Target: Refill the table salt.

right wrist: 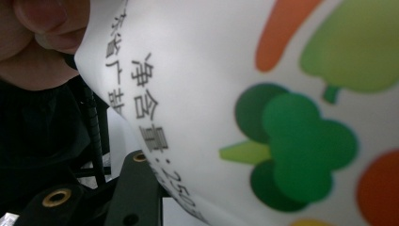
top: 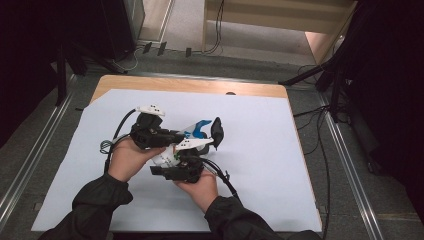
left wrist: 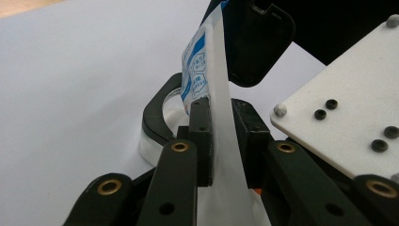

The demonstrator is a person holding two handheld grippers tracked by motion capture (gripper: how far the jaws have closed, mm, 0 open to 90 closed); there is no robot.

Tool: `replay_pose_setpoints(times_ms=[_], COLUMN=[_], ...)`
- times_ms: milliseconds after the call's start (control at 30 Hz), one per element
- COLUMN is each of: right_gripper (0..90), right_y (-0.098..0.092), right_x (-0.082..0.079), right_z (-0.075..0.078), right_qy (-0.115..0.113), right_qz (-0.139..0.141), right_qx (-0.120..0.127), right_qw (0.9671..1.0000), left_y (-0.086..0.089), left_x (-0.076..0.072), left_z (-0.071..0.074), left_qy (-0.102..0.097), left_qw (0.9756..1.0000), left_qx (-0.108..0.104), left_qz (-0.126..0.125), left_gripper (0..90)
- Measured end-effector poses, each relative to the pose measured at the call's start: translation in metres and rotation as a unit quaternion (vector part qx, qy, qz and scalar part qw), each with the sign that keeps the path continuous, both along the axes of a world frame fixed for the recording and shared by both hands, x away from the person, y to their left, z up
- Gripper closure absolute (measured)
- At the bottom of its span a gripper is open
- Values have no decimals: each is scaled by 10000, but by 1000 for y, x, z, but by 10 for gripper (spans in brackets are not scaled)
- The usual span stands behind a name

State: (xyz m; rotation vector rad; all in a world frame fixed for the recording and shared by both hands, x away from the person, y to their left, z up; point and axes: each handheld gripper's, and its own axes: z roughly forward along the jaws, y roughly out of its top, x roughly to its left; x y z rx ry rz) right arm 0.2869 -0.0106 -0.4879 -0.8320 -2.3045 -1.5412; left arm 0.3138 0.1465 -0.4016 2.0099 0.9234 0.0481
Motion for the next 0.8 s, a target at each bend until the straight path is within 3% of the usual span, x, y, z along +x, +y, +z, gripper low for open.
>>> replay_pose_setpoints(times_ms=[800], right_gripper=[605], right_y=[1], right_x=[-1], right_z=[2], right_qy=[-81], right_qz=[63], right_qx=[33], right_qw=[9999], left_y=[-2], left_x=[-3], left_z=[4], left_qy=[-67], left_qw=[10000], left_qx=[38], left_qz=[15], left_gripper=[804])
